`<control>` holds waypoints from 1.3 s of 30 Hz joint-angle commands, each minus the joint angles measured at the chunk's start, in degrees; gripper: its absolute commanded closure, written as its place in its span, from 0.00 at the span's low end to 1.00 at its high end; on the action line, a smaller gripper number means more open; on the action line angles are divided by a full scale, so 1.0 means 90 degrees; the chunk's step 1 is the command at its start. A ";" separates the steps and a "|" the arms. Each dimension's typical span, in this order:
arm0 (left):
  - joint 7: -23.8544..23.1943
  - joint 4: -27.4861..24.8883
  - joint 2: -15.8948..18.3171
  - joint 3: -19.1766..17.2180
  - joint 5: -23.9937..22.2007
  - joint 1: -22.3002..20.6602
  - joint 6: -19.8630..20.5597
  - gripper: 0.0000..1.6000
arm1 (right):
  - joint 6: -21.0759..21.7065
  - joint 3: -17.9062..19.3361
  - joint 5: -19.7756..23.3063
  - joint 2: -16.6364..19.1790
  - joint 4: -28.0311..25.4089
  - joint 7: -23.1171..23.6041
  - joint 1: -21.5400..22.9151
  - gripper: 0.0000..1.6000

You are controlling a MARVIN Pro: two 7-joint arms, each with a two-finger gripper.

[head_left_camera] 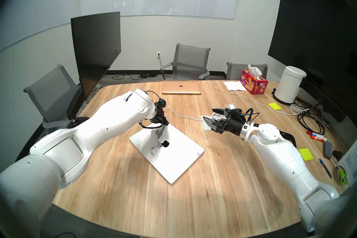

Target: Unplug the charging cable from the port of the MacBook and lay it on the desk

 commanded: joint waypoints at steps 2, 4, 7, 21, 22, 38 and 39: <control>0.0802 -0.0839 0.0138 -0.0497 -0.0230 0.0289 0.0389 1.00 | -0.0029 0.0055 0.0030 0.0004 -0.0123 0.0027 0.0109 0.00; 0.0923 -0.0925 0.0151 -0.0552 -0.0254 0.0346 0.0438 1.00 | -0.0029 0.0057 0.0030 0.0004 -0.0125 0.0030 0.0108 0.00; 0.1319 -0.1221 0.0182 -0.0768 -0.0329 0.0550 0.0612 1.00 | -0.0028 0.0061 0.0032 0.0005 -0.0130 0.0040 0.0107 0.00; 0.3017 -0.2409 0.0017 -0.1954 -0.0418 0.1645 0.1078 1.00 | -0.0017 0.0089 0.0040 0.0008 -0.0163 0.0071 0.0091 0.00; 0.3183 -0.2493 -0.0021 -0.2053 -0.0420 0.1744 0.1087 1.00 | -0.0015 0.0092 0.0040 0.0008 -0.0166 0.0071 0.0089 0.00; 0.4971 -0.3291 -0.0906 -0.3273 -0.0084 0.2823 0.1303 1.00 | 0.0011 0.0120 0.0036 0.0008 -0.0206 0.0066 0.0064 0.00; 0.4915 -0.3298 -0.0947 -0.3322 0.0005 0.2851 0.1309 1.00 | 0.0013 0.0121 0.0036 0.0008 -0.0208 0.0065 0.0063 0.00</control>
